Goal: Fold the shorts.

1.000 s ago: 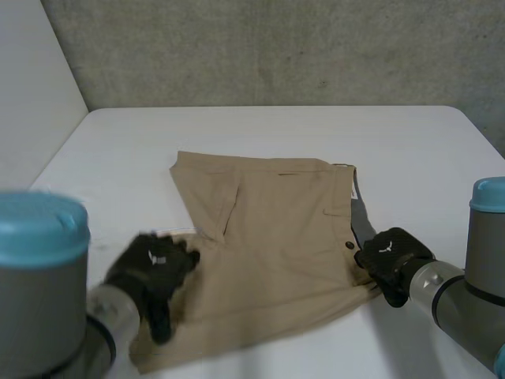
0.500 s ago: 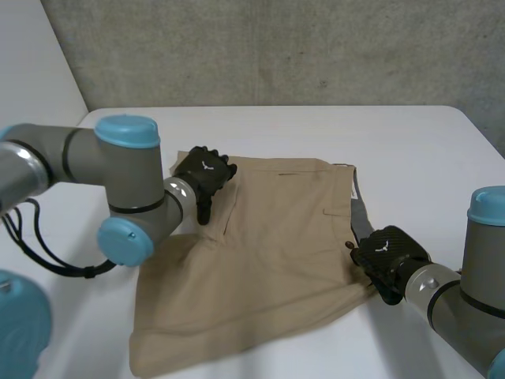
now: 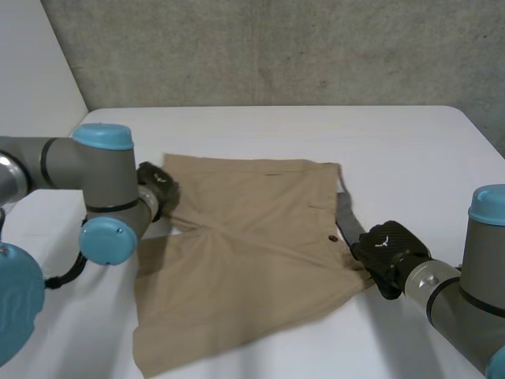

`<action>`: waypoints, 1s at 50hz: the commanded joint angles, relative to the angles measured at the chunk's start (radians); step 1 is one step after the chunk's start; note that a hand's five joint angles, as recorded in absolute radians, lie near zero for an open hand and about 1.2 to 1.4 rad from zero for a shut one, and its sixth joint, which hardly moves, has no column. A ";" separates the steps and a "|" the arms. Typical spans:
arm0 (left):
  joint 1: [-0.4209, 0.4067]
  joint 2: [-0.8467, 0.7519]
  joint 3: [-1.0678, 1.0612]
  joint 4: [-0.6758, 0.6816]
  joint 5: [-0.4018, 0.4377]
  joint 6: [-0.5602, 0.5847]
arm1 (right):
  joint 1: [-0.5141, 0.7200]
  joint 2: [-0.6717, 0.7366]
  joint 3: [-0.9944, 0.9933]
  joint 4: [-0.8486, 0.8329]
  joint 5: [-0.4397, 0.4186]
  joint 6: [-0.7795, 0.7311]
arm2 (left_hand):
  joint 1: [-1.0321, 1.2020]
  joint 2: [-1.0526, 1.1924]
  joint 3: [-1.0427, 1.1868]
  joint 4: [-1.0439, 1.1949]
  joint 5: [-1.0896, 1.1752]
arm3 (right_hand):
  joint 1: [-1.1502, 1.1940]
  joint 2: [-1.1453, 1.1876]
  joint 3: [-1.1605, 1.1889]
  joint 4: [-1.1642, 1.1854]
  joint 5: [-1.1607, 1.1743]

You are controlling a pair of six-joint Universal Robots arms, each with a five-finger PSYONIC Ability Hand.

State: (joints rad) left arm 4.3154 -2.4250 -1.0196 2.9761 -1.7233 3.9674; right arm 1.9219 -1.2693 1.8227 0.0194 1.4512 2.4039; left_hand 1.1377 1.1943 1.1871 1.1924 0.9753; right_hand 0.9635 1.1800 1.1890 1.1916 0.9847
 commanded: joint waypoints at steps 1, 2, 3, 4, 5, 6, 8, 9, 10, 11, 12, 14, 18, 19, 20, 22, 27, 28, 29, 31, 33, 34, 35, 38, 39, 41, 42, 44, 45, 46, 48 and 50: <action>0.009 0.095 -0.172 0.000 -0.030 -0.025 | -0.001 -0.001 0.000 0.001 0.001 0.001 | 0.259 0.202 0.209 0.204 0.246 | 0.433 0.216 0.207 0.205 0.237; 0.009 0.107 -0.186 0.001 -0.030 -0.034 | -0.001 -0.001 0.000 0.001 0.001 0.001 | 0.259 0.202 0.209 0.204 0.246 | 0.433 0.216 0.207 0.205 0.237; 0.009 0.118 -0.197 0.001 -0.030 -0.048 | -0.001 0.001 0.000 0.001 0.001 0.001 | 0.259 0.202 0.209 0.204 0.246 | 0.433 0.216 0.207 0.205 0.237; 0.009 0.138 -0.209 0.001 -0.029 -0.078 | -0.001 0.001 0.000 0.001 0.001 0.001 | 0.259 0.202 0.209 0.204 0.246 | 0.433 0.216 0.207 0.205 0.237; 0.009 0.148 -0.211 0.001 -0.027 -0.097 | 0.000 0.001 0.000 0.001 0.001 0.001 | 0.259 0.202 0.209 0.204 0.246 | 0.433 0.216 0.207 0.205 0.237; 0.007 0.158 -0.212 0.003 -0.027 -0.117 | -0.001 -0.001 0.000 0.001 0.001 0.001 | 0.172 0.115 0.122 0.117 0.160 | 0.433 0.216 0.207 0.205 0.237; 0.007 0.184 -0.211 0.003 -0.027 -0.175 | -0.001 -0.001 0.000 0.001 0.001 0.004 | -0.145 -0.202 -0.195 -0.200 -0.157 | 0.433 0.216 0.207 0.205 0.237; 0.007 0.191 -0.209 0.006 -0.025 -0.192 | 0.000 -0.001 0.000 0.001 0.001 0.007 | -0.245 -0.302 -0.294 -0.300 -0.257 | 0.433 0.216 0.207 0.205 0.237; 0.007 0.199 -0.208 0.007 -0.025 -0.209 | -0.001 -0.001 0.000 0.001 0.001 0.014 | -0.354 -0.410 -0.403 -0.408 -0.366 | 0.433 0.216 0.207 0.205 0.237; 0.009 0.214 -0.205 0.009 -0.025 -0.236 | -0.001 -0.001 0.000 0.001 0.000 0.015 | -0.535 -0.591 -0.584 -0.590 -0.547 | 0.433 0.216 0.207 0.205 0.237; 0.009 0.221 -0.203 0.011 -0.024 -0.246 | -0.001 0.001 0.000 0.001 0.001 0.017 | -0.586 -0.643 -0.635 -0.641 -0.598 | 0.433 0.216 0.207 0.205 0.237; 0.009 0.227 -0.195 0.017 -0.022 -0.264 | -0.001 -0.001 0.000 0.001 0.000 0.020 | -0.590 -0.646 -0.639 -0.644 -0.602 | 0.433 0.216 0.207 0.205 0.237; 0.001 0.228 -0.166 0.046 -0.015 -0.290 | -0.001 -0.001 0.001 0.001 0.000 0.021 | -0.587 -0.643 -0.636 -0.641 -0.599 | 0.433 0.216 0.207 0.205 0.237; 0.000 0.222 -0.157 0.064 0.004 -0.297 | -0.001 -0.001 0.001 0.001 0.000 0.021 | -0.584 -0.640 -0.633 -0.638 -0.596 | 0.433 0.216 0.207 0.205 0.237; 0.000 0.221 -0.152 0.076 0.022 -0.300 | -0.001 -0.001 0.003 0.001 0.000 0.020 | -0.578 -0.634 -0.627 -0.633 -0.590 | 0.433 0.216 0.207 0.205 0.237; 0.003 0.215 -0.146 0.093 0.057 -0.301 | -0.001 -0.001 0.004 0.001 0.000 0.021 | -0.569 -0.626 -0.618 -0.624 -0.581 | 0.433 0.216 0.207 0.205 0.237; 0.007 0.129 -0.094 0.116 0.177 -0.297 | -0.003 -0.001 0.009 0.001 0.000 0.021 | -0.569 -0.626 -0.618 -0.624 -0.581 | 0.433 0.216 0.207 0.205 0.237; 0.006 0.115 -0.082 0.115 0.189 -0.295 | -0.003 -0.001 0.009 0.001 0.000 0.021 | -0.566 -0.623 -0.615 -0.621 -0.578 | 0.433 0.216 0.207 0.205 0.237; 0.006 0.101 -0.068 0.113 0.198 -0.295 | -0.003 -0.001 0.010 0.001 0.000 0.021 | -0.560 -0.617 -0.610 -0.615 -0.572 | 0.433 0.216 0.207 0.205 0.237; 0.006 0.064 -0.033 0.109 0.218 -0.295 | -0.003 -0.001 0.009 0.001 0.000 0.020 | -0.554 -0.611 -0.604 -0.609 -0.566 | 0.433 0.216 0.207 0.205 0.237; 0.006 0.041 -0.011 0.106 0.223 -0.292 | -0.003 -0.001 0.009 0.001 0.000 0.021 | -0.543 -0.599 -0.592 -0.597 -0.555 | 0.433 0.216 0.207 0.205 0.237; 0.009 0.023 0.007 0.097 0.225 -0.290 | -0.003 -0.001 0.009 0.001 0.000 0.020 | -0.537 -0.593 -0.586 -0.591 -0.549 | 0.433 0.216 0.207 0.205 0.237; 0.009 0.015 0.015 0.089 0.225 -0.290 | -0.003 -0.001 0.009 0.001 0.000 0.021 | -0.537 -0.593 -0.586 -0.591 -0.549 | 0.433 0.216 0.207 0.205 0.237; 0.013 -0.006 0.041 0.040 0.225 -0.280 | -0.003 -0.001 0.009 0.001 0.000 0.021 | -0.537 -0.593 -0.586 -0.591 -0.549 | 0.433 0.216 0.207 0.205 0.237; 0.013 -0.009 0.045 0.028 0.225 -0.275 | -0.003 -0.001 0.009 0.001 0.000 0.020 | -0.537 -0.593 -0.586 -0.591 -0.549 | 0.433 0.216 0.207 0.205 0.237; 0.015 -0.012 0.053 0.001 0.223 -0.258 | -0.003 -0.001 0.009 0.001 -0.002 0.021 | -0.537 -0.593 -0.586 -0.591 -0.549 | 0.433 0.216 0.207 0.205 0.237; 0.015 -0.014 0.056 -0.026 0.220 -0.237 | -0.003 -0.001 0.009 0.001 -0.002 0.020 | -0.537 -0.593 -0.586 -0.591 -0.549 | 0.433 0.216 0.207 0.205 0.237; 0.017 -0.013 0.056 -0.054 0.215 -0.214 | -0.003 -0.001 0.009 -0.001 -0.002 0.020 | -0.513 -0.570 -0.563 -0.568 -0.525 | 0.433 0.216 0.207 0.205 0.237; 0.017 -0.013 0.056 -0.066 0.214 -0.200 | -0.003 -0.001 0.009 0.001 -0.002 0.020 | -0.473 -0.529 -0.522 -0.527 -0.485 | 0.433 0.216 0.207 0.205 0.237; 0.017 -0.013 0.056 -0.086 0.212 -0.180 | -0.003 -0.001 0.007 -0.001 -0.002 0.020 | -0.347 -0.404 -0.397 -0.402 -0.359 | 0.433 0.216 0.207 0.205 0.237; 0.017 -0.013 0.055 -0.098 0.205 -0.163 | -0.003 -0.001 0.007 -0.001 -0.002 0.021 | -0.176 -0.233 -0.226 -0.231 -0.188 | 0.433 0.216 0.207 0.205 0.237; 0.018 -0.013 0.053 -0.105 0.188 -0.148 | -0.001 -0.001 0.009 0.001 -0.002 0.020 | -0.023 -0.080 -0.073 -0.078 -0.035 | 0.433 0.216 0.207 0.205 0.237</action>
State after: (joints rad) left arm 4.3317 -2.4413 -0.9611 2.9170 -1.5087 3.7631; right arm 1.9189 -1.2701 1.8311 0.0189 1.4497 2.4241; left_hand 0.7520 0.7243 0.7232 0.7263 0.5465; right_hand 0.9635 1.1800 1.1890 1.1917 0.9847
